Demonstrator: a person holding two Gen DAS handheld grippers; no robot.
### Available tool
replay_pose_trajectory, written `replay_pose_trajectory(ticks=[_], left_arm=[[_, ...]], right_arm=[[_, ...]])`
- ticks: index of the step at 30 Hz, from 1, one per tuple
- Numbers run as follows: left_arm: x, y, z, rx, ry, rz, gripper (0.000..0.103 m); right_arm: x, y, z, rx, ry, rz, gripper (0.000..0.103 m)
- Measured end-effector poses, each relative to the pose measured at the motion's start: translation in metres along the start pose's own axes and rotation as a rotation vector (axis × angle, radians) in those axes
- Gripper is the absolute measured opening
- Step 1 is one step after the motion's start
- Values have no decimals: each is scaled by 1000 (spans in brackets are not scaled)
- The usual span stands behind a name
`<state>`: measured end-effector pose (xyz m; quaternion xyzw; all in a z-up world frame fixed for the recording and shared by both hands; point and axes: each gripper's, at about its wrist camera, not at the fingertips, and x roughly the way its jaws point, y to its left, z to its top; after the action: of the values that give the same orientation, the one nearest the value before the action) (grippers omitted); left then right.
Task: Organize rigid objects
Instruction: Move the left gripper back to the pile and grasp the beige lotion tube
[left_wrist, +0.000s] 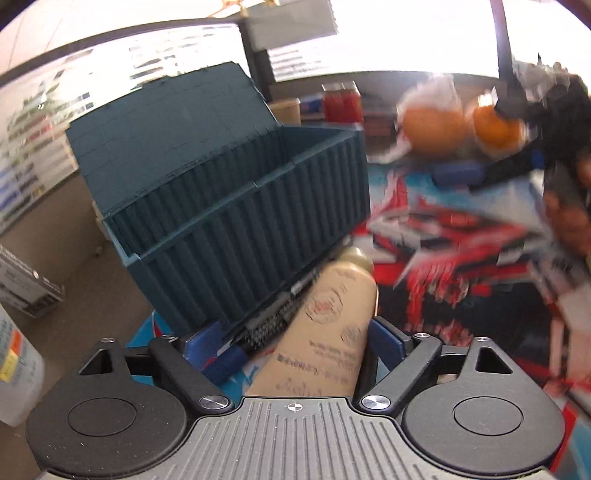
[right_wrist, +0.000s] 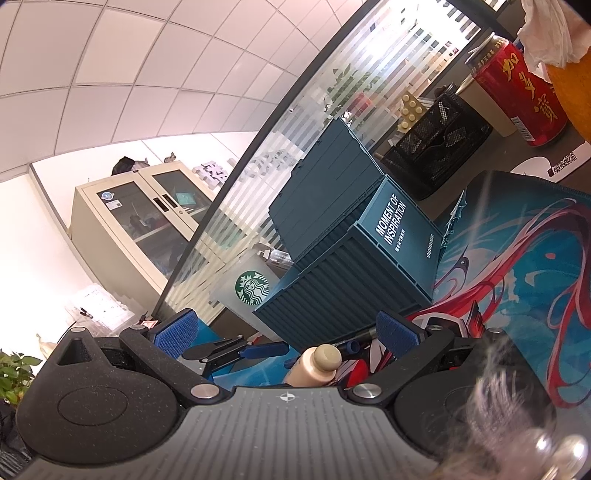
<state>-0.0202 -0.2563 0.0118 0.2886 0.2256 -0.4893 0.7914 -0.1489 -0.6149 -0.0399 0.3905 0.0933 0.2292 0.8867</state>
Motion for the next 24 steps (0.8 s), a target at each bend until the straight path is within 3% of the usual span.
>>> replay_pose_trajectory(ticks=[2, 8, 16, 24], left_arm=[[3, -5, -2, 20, 27, -23, 93], [2, -10, -4, -5, 11, -47, 90], [-9, -13, -1, -117, 11, -228, 88], [5, 6, 6, -293, 33, -212, 86]], right_arm=[[0, 0, 0, 0, -1, 0, 103], [0, -1, 0, 3, 0, -1, 103], [-1, -2, 1, 3, 0, -1, 103], [-1, -3, 1, 4, -2, -3, 103]])
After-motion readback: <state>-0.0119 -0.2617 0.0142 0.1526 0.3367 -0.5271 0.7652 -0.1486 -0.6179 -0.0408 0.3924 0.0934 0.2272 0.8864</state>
